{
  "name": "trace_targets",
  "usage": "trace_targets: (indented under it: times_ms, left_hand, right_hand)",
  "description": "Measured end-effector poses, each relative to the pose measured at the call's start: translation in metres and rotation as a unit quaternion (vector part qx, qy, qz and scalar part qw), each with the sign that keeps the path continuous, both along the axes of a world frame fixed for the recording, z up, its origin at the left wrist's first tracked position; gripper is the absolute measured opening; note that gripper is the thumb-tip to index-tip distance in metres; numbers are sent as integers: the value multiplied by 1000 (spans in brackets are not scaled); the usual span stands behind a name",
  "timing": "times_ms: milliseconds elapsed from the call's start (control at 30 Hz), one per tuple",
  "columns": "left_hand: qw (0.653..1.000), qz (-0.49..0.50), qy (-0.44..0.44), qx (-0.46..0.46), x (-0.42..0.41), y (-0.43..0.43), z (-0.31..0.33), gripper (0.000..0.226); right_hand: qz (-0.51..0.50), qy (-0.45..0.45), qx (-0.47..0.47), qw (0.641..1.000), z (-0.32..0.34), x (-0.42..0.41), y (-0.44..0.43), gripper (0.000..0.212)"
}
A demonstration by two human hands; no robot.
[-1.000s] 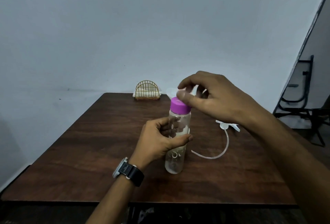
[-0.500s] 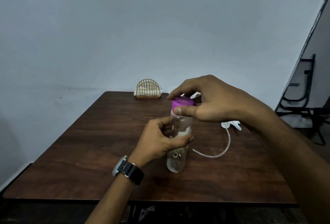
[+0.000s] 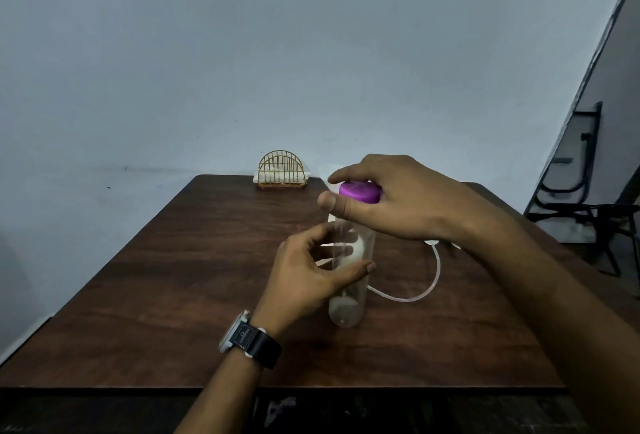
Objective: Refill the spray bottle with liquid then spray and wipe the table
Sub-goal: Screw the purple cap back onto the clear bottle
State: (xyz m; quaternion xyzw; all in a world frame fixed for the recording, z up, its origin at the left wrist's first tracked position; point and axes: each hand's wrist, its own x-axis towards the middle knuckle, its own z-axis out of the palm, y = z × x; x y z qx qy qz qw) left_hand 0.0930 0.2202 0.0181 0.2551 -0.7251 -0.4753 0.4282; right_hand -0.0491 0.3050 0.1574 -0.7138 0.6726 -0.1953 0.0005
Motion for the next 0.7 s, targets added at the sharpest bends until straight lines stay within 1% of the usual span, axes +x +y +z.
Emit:
trace_targets:
  times_ms: [67,100,267,433,567,633,700]
  left_hand:
    - [1000,-4,-7,5,0,-3,0,60]
    - [1000,-4,-10,7,0,-4,0,61]
    - [1000,12,4,-3,0,-2,-3,64]
    - [999,31,5,-23,-2,4,0,68]
    - [999,23,-2,-33,-2,7,4,65]
    - [999,24,3,-30,0,8,3,63]
    - [1000,18,18,-14,1,9,0,66]
  right_hand:
    - [48,-84,21,995,3,-5,1,56]
    - [60,-103,23,993,4,-8,2,46]
    - [51,-94,-20,994,-2,-12,-5,36]
    - [32,-115,-46,992,-7,-9,-4,34]
    - [34,-129,-42,990,-5,-13,-1,36]
    - [47,-141,-32,988,-6,-16,3,45]
    - [61,-152,-19,986,-12,-19,8,63]
